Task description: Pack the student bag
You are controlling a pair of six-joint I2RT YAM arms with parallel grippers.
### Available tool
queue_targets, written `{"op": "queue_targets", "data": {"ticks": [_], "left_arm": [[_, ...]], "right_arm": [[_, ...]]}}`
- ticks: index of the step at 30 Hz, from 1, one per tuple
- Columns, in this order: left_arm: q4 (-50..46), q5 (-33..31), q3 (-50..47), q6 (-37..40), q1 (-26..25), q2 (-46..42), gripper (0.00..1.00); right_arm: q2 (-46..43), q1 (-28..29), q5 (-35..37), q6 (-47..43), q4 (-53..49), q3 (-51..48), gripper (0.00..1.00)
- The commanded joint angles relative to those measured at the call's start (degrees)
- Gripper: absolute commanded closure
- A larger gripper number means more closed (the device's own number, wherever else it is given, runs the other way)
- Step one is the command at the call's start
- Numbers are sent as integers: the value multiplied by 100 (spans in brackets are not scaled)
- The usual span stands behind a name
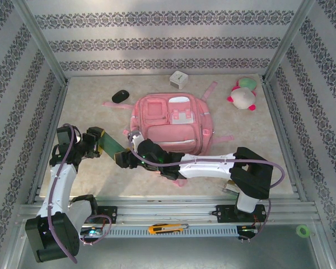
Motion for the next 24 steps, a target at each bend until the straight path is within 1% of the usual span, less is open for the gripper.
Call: {"op": "queue_targets", "data": {"ticks": [1, 3, 5, 8, 10, 12, 14, 15, 17, 18, 19, 24], "left_arm": [[257, 74, 101, -394, -133, -110, 54], [334, 61, 87, -444, -174, -96, 54], [374, 59, 93, -469, -204, -81, 52], [337, 48, 135, -396, -231, -51, 50], [284, 24, 164, -313, -239, -24, 45], [230, -21, 172, -214, -242, -22, 37], [164, -82, 192, -67, -240, -32, 32], [93, -127, 229, 35, -240, -34, 27], [-98, -278, 339, 283, -240, -55, 14], [-178, -369, 394, 450, -240, -69, 5], [-291, -463, 459, 576, -243, -81, 0], [-368, -892, 692, 1393, -302, -40, 0]], "right_arm": [[179, -12, 266, 174, -125, 216, 48], [244, -14, 159, 189, -49, 255, 54], [273, -17, 104, 178, 4, 284, 58], [241, -16, 111, 169, 61, 228, 67], [146, -15, 165, 182, 157, 103, 72], [-11, -19, 234, 222, 226, -64, 76], [-184, -29, 276, 206, 219, -236, 77], [-321, -51, 289, 204, 197, -345, 78], [-608, -153, 203, 290, 152, -611, 78], [-787, -242, 85, 387, 102, -782, 77], [-942, -346, -51, 499, 66, -938, 77], [-2026, -1107, -829, 875, -144, -1878, 77]]}}
